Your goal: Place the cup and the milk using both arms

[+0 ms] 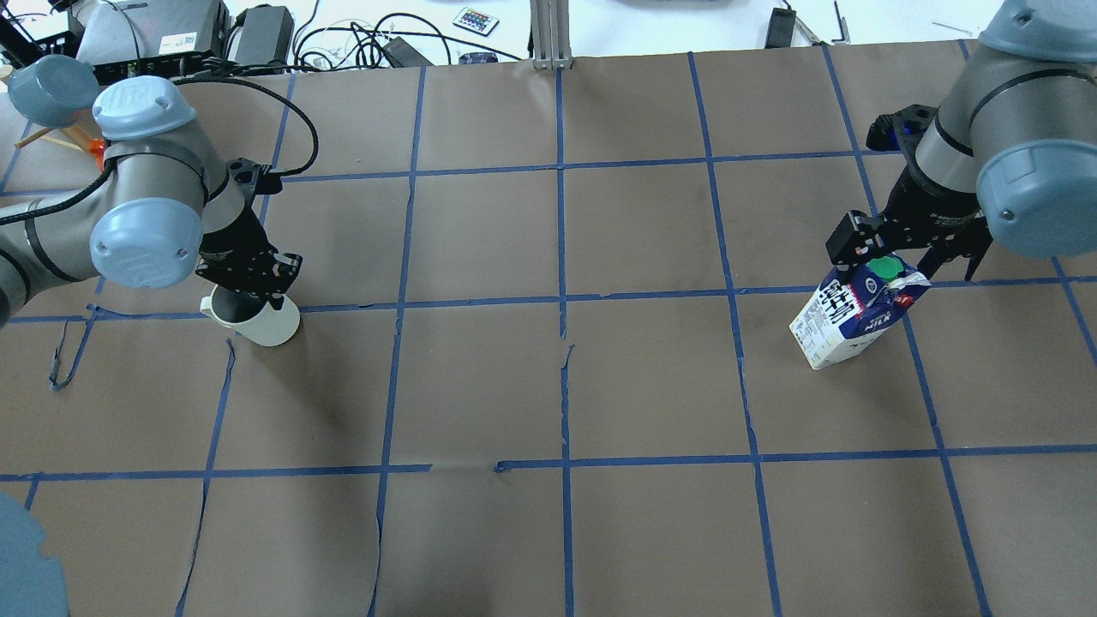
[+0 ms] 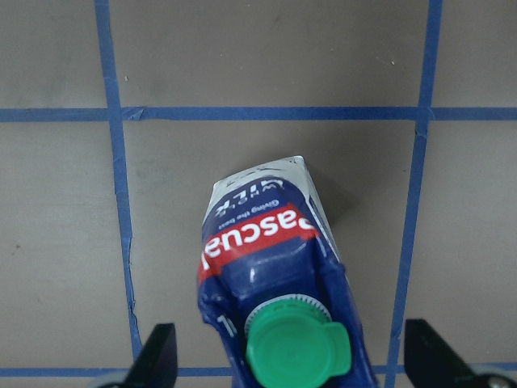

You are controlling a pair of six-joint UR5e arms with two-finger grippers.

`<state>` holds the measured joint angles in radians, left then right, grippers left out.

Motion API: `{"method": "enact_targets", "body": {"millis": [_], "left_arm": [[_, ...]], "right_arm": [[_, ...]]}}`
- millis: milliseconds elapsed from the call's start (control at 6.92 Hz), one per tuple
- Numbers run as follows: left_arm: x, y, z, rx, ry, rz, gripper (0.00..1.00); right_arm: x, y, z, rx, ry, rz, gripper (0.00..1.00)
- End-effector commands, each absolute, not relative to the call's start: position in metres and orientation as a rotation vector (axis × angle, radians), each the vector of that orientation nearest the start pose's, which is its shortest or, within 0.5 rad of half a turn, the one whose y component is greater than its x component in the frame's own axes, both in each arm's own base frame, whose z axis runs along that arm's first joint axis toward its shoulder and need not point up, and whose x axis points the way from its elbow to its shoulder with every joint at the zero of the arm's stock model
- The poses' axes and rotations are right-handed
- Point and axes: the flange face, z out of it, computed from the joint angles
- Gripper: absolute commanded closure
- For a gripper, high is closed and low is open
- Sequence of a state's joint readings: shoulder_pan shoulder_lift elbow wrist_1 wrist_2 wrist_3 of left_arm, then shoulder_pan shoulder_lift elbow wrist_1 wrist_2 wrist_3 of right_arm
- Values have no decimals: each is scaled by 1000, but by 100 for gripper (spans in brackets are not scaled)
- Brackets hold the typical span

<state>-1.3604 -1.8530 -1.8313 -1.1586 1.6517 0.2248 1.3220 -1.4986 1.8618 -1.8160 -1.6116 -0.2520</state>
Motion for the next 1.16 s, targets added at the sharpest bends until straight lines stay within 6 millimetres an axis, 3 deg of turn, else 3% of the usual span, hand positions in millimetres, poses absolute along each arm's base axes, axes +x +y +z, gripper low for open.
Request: {"method": "enact_targets", "body": {"millis": [0, 289, 578, 723, 1012], "left_arm": [[-83, -556, 281, 21, 3075, 197, 100], [-197, -532, 278, -100, 3098, 181, 100], [-291, -502, 288, -199, 3093, 128, 100], [-330, -493, 295, -218, 3125, 130, 100], [-379, -480, 287, -138, 3137, 140, 100]], "right_arm": [[7, -496, 335, -5, 3136, 235, 37], [7, -494, 339, 0, 3131, 248, 49], [8, -497, 345, 6, 3136, 224, 55], [11, -502, 353, 12, 3107, 178, 55], [9, -515, 377, 20, 3104, 114, 55]]}}
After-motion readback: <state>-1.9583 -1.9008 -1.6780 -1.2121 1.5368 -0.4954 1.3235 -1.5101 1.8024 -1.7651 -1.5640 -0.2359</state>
